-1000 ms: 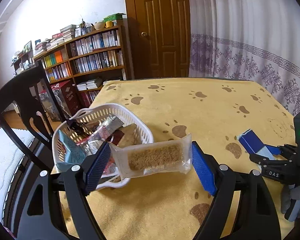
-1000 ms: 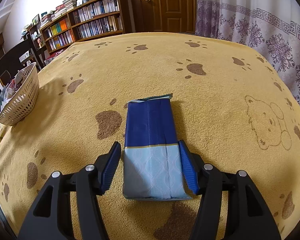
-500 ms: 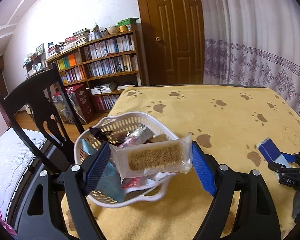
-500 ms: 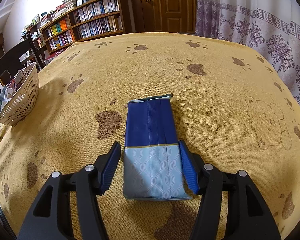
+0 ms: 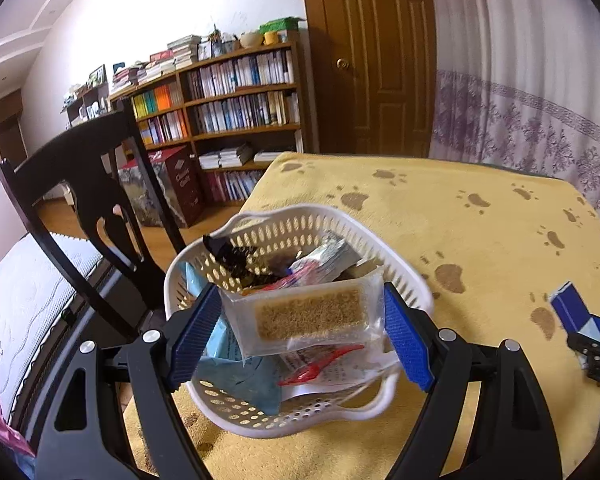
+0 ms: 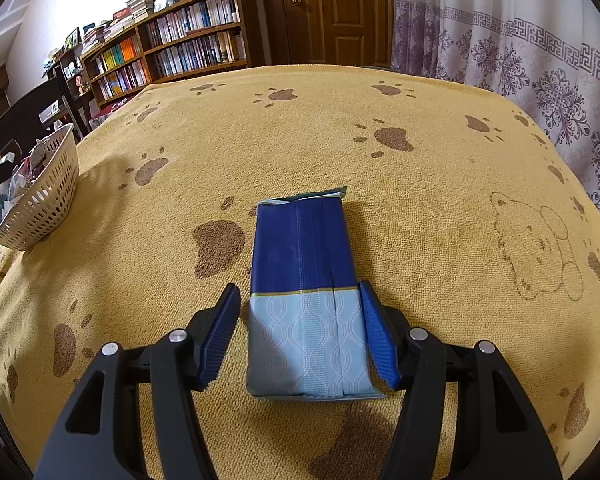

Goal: Organize snacks
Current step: 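Carry the granola pack with the left gripper into the basket and release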

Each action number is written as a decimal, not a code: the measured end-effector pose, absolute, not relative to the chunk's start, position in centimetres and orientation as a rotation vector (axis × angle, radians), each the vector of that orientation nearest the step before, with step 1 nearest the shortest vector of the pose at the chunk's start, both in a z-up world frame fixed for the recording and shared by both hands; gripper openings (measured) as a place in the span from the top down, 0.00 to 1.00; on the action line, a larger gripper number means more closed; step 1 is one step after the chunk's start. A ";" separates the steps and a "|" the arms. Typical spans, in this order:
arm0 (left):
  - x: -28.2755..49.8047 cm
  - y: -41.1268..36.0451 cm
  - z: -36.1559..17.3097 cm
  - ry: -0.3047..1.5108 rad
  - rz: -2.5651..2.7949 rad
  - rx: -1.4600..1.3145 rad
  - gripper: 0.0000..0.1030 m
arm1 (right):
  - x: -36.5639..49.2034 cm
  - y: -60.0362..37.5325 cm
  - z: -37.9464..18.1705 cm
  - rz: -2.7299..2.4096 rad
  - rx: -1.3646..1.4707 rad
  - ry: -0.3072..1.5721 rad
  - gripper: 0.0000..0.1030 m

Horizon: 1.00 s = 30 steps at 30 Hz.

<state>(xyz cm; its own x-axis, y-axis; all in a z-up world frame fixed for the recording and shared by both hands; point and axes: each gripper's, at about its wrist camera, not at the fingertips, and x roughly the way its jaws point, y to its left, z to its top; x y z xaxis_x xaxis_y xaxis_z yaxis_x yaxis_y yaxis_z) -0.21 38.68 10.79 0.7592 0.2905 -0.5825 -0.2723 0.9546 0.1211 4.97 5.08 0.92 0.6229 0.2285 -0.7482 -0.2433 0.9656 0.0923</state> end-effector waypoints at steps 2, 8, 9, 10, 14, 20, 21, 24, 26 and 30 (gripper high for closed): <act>-0.1 39.1 10.6 0.644 0.305 0.021 0.21 | 5.0 5.1 0.9 0.271 -0.018 0.857 0.41; 0.1 39.7 10.2 0.649 0.294 0.004 0.21 | 5.0 5.1 0.9 0.271 -0.018 0.856 0.41; 0.1 39.9 10.2 0.650 0.291 -0.001 0.21 | 5.0 5.1 0.9 0.270 -0.019 0.856 0.41; 0.2 40.1 10.1 0.651 0.287 -0.008 0.21 | 5.0 5.1 0.9 0.270 -0.019 0.856 0.41; 0.2 40.4 9.8 0.643 0.280 -0.017 0.20 | 5.0 5.1 0.9 0.270 -0.019 0.856 0.41; 0.2 40.7 9.9 0.646 0.255 -0.033 0.16 | 5.0 5.1 0.9 0.270 -0.020 0.856 0.41; 0.2 40.7 9.9 0.646 0.253 -0.036 0.16 | 5.0 5.1 0.9 0.270 -0.020 0.856 0.41; 0.2 40.7 10.0 0.646 0.253 -0.036 0.15 | 5.0 5.1 0.9 0.270 -0.020 0.856 0.41; 0.2 40.7 10.0 0.646 0.254 -0.037 0.15 | 4.9 5.1 0.9 0.270 -0.020 0.856 0.40; 0.2 40.6 10.1 0.644 0.250 -0.040 0.13 | 4.9 5.1 0.9 0.271 -0.020 0.856 0.40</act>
